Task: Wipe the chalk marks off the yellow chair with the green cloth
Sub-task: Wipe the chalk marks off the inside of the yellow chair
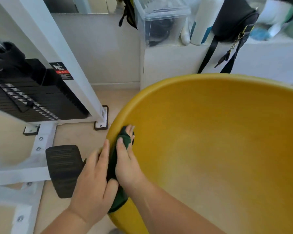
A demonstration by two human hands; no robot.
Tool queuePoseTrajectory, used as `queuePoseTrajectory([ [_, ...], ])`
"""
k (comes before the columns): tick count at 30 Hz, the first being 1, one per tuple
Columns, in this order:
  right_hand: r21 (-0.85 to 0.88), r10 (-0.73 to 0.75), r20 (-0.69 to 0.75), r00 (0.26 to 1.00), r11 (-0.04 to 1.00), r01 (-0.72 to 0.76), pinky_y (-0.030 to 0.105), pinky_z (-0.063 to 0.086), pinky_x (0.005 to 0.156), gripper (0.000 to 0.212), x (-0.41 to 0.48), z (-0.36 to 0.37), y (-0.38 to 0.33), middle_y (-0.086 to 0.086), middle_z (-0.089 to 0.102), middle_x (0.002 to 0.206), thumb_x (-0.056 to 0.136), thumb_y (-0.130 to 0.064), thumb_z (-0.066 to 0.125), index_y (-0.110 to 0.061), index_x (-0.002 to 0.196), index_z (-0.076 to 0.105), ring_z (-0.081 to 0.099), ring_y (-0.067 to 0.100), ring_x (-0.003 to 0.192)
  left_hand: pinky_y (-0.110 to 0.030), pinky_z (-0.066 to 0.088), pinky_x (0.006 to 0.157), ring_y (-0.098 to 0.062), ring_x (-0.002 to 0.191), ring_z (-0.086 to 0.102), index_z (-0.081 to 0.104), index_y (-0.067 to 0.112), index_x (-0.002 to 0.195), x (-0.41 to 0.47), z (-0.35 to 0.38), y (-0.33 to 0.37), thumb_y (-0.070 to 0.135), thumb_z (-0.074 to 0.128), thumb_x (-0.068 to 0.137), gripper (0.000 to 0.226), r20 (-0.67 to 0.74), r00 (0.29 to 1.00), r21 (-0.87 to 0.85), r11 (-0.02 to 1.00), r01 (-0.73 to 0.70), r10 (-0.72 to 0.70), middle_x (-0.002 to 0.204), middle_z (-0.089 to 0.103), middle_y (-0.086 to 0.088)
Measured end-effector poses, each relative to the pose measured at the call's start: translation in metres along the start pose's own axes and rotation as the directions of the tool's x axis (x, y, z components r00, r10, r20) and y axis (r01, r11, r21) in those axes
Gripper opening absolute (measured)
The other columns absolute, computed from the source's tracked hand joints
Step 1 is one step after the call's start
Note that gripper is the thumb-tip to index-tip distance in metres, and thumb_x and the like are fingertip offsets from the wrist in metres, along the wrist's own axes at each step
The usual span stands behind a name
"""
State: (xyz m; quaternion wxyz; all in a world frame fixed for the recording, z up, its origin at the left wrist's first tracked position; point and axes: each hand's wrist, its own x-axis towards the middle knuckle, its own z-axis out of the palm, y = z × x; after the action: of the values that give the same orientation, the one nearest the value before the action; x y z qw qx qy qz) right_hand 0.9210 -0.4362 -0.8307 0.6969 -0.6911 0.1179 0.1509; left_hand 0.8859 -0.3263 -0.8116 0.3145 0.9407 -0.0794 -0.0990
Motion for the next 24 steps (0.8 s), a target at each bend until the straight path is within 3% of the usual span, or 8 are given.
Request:
queuePoseTrajectory([
  [3, -0.285, -0.175, 0.004, 0.985, 0.944, 0.168, 0.03, -0.019, 0.122, 0.062, 0.0, 0.005, -0.03, -0.019, -0.029, 0.163, 0.108, -0.043, 0.023, -0.033, 0.159, -0.012, -0.035, 0.004, 0.147, -0.033, 0.049, 0.089, -0.005, 0.102, 0.047, 0.038, 0.024, 0.148, -0.012, -0.018, -0.002, 0.04, 0.043, 0.075, 0.074, 0.138, 0.99, -0.039, 0.999, -0.01, 0.015, 0.125, 0.037, 0.013],
  [6, -0.794, -0.251, 0.123, 0.96, 0.555, 0.247, 0.049, -0.019, 0.122, 0.064, 0.012, 0.007, -0.036, -0.01, -0.015, 0.169, 0.106, -0.047, 0.026, -0.024, 0.163, 0.008, -0.04, 0.027, 0.146, -0.028, 0.048, 0.096, -0.003, 0.104, 0.049, 0.041, 0.028, 0.141, -0.011, -0.038, -0.004, 0.027, 0.055, 0.086, 0.056, 0.237, 0.971, 0.002, 1.0, -0.024, 0.023, 0.13, 0.038, 0.011],
  [9, -0.941, -0.26, 0.167, 0.951, 0.247, 0.233, 0.056, -0.013, 0.122, 0.059, 0.031, -0.006, -0.047, -0.006, 0.01, 0.17, 0.106, -0.05, 0.026, -0.022, 0.158, 0.033, -0.023, 0.027, 0.154, -0.019, 0.037, 0.103, 0.003, 0.115, 0.039, 0.025, 0.03, 0.153, -0.008, -0.052, -0.003, 0.021, 0.06, 0.091, 0.072, 0.305, 0.952, 0.021, 0.999, -0.04, 0.032, 0.132, 0.029, 0.021],
  [11, -0.961, -0.27, 0.189, 0.944, 0.148, 0.234, 0.056, -0.01, 0.123, 0.058, 0.046, -0.018, -0.056, -0.005, 0.024, 0.167, 0.105, -0.05, 0.026, -0.022, 0.153, 0.042, -0.012, 0.024, 0.156, -0.017, 0.032, 0.106, 0.004, 0.123, 0.033, 0.004, 0.032, 0.157, -0.01, -0.055, 0.002, 0.026, 0.06, 0.093, 0.085, 0.339, 0.94, 0.021, 0.999, -0.035, 0.026, 0.137, 0.021, 0.024],
  [15, -0.972, -0.289, 0.149, 0.946, 0.132, 0.194, 0.054, -0.004, 0.125, 0.059, 0.071, -0.049, -0.068, -0.003, 0.041, 0.159, 0.105, -0.052, 0.021, -0.022, 0.149, 0.048, 0.0, 0.023, 0.158, -0.026, 0.042, 0.1, -0.004, 0.116, 0.043, 0.001, 0.029, 0.159, -0.016, -0.05, 0.005, 0.029, 0.059, 0.093, 0.088, 0.325, 0.945, 0.025, 0.999, 0.032, -0.038, 0.135, 0.028, 0.019],
  [20, -0.986, -0.317, 0.029, 0.948, 0.145, 0.079, 0.055, -0.004, 0.125, 0.059, 0.104, -0.109, -0.08, -0.003, 0.038, 0.161, 0.105, -0.052, 0.017, -0.023, 0.15, 0.044, 0.002, 0.023, 0.158, -0.03, 0.056, 0.073, -0.007, 0.085, 0.058, 0.045, 0.019, 0.148, -0.009, -0.052, 0.011, 0.048, 0.04, 0.088, 0.067, 0.164, 0.984, 0.098, 0.994, 0.051, -0.067, 0.106, 0.059, 0.008],
  [22, -0.986, -0.342, -0.037, 0.939, 0.165, 0.022, 0.055, -0.004, 0.125, 0.058, 0.117, -0.144, -0.082, -0.003, 0.039, 0.16, 0.105, -0.051, 0.017, -0.025, 0.15, 0.043, 0.004, 0.023, 0.157, -0.033, 0.057, 0.071, -0.01, 0.081, 0.061, 0.065, 0.013, 0.13, 0.003, -0.053, 0.021, 0.046, 0.041, 0.087, 0.059, 0.067, 0.994, 0.14, 0.988, 0.071, -0.081, 0.099, 0.067, 0.002],
  [24, -0.981, -0.349, -0.122, 0.929, 0.187, -0.059, 0.057, -0.004, 0.125, 0.058, 0.124, -0.182, -0.084, -0.001, 0.042, 0.157, 0.105, -0.05, 0.016, -0.023, 0.148, 0.044, 0.007, 0.024, 0.157, -0.036, 0.056, 0.077, -0.016, 0.089, 0.063, 0.067, 0.013, 0.123, 0.024, -0.052, 0.033, 0.037, 0.05, 0.09, 0.045, -0.024, 0.993, 0.179, 0.977, 0.115, -0.113, 0.106, 0.067, -0.001],
])
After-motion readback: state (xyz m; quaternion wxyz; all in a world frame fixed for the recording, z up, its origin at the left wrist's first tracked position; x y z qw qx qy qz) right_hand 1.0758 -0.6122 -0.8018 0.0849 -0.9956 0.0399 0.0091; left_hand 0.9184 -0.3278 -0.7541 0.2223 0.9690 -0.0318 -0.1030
